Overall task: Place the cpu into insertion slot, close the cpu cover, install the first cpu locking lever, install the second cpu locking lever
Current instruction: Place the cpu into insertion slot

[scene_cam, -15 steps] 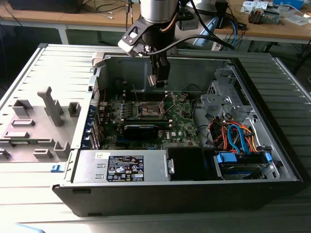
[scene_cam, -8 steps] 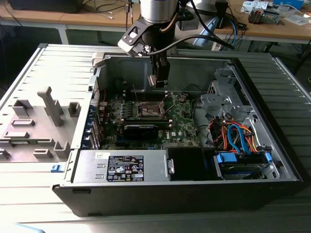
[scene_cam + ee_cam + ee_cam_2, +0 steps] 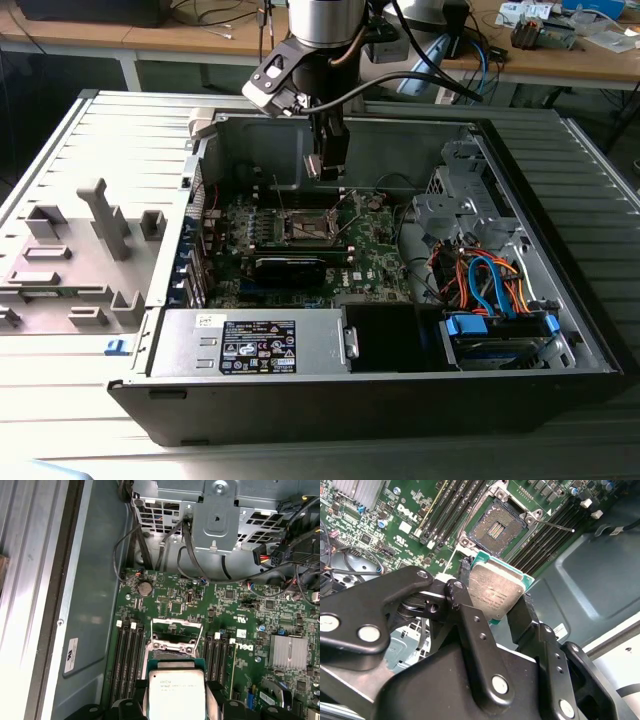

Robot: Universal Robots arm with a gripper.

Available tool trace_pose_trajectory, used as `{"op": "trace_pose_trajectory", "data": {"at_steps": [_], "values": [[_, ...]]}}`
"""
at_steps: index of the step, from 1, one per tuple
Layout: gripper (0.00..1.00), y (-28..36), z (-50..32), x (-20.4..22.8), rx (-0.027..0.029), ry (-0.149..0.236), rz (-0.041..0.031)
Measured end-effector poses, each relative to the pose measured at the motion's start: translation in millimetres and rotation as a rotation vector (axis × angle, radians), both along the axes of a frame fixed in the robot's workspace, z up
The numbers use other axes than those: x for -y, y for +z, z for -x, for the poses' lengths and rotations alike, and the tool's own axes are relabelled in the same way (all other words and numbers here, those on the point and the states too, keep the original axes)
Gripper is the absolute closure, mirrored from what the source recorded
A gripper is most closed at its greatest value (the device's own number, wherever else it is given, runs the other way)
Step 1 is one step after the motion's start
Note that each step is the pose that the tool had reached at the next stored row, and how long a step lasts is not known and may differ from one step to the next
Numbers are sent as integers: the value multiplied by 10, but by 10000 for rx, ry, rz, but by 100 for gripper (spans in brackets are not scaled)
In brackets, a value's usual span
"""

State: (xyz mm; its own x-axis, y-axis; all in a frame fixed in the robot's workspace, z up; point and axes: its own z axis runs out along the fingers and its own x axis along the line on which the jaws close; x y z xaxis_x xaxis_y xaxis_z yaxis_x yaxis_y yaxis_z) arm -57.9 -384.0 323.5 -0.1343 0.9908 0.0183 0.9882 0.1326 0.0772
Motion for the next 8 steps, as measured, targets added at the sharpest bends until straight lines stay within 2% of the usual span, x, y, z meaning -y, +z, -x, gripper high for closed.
{"op": "trace_pose_trajectory", "data": {"at_steps": [8], "values": [[45,-1,0,0,0,-71,1]]}}
